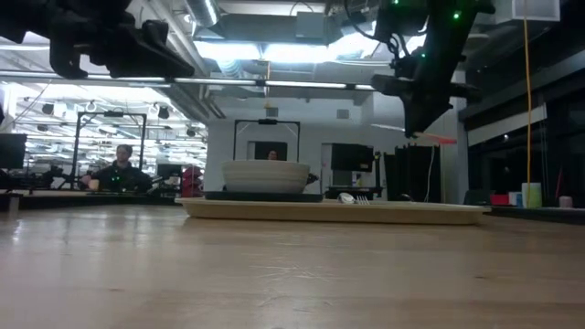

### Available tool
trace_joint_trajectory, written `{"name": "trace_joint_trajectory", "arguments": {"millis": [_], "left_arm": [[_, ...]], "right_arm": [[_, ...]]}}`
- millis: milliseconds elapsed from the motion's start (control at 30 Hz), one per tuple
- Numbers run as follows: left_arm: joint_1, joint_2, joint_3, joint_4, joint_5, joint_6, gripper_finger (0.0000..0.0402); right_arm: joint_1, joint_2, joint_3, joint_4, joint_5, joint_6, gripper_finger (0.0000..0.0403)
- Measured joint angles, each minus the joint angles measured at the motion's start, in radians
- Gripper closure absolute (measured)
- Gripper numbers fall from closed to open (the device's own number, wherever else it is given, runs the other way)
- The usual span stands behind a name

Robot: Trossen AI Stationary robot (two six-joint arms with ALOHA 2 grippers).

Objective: Set up tray
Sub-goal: Put the orange knife on the dark green napkin on the gray tray

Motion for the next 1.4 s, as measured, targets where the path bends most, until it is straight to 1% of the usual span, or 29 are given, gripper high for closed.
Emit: {"name": "trace_joint_trajectory", "arguments": {"millis": [133,233,400,533,633,733,900,967,1100,1300,1400], "left_arm": [[0.000,0.000,0.000,0.000,-0.001,0.063,0.0343],[0.000,0.000,0.000,0.000,-0.001,0.087,0.0343],[0.000,0.000,0.000,0.000,0.000,0.085,0.0343],[0.000,0.000,0.000,0.000,0.000,0.078,0.0343],[0.000,0.000,0.000,0.000,0.013,0.039,0.0343],[0.002,0.000,0.000,0.000,0.065,0.004,0.0343],[0.040,0.000,0.000,0.000,0.200,-0.009,0.0343],[0.062,0.000,0.000,-0.003,0.222,-0.009,0.0343],[0.108,0.000,0.000,-0.009,0.232,-0.010,0.0343],[0.178,0.000,0.000,-0.034,0.353,0.020,0.0343],[0.216,0.000,0.000,-0.033,0.390,0.024,0.0343]], "right_arm": [[-0.033,-0.030,0.000,0.048,-0.039,-0.020,0.0361],[-0.050,-0.032,0.000,0.066,-0.043,-0.031,0.0361],[-0.077,-0.032,0.000,0.071,-0.043,-0.044,0.0361],[-0.098,-0.032,0.000,0.106,-0.083,-0.062,0.0361],[-0.109,-0.032,0.000,0.116,-0.093,-0.073,0.0361],[-0.115,-0.032,0.000,0.116,-0.094,-0.073,0.0361],[-0.115,-0.031,0.000,0.118,-0.094,-0.075,0.0361],[-0.115,-0.031,0.000,0.118,-0.094,-0.077,0.0361],[-0.115,-0.031,0.000,0.119,-0.094,-0.077,0.0361],[-0.115,-0.004,-0.002,0.119,-0.092,-0.055,0.0361],[-0.120,0.029,-0.002,0.119,-0.094,-0.047,0.0361]]}}
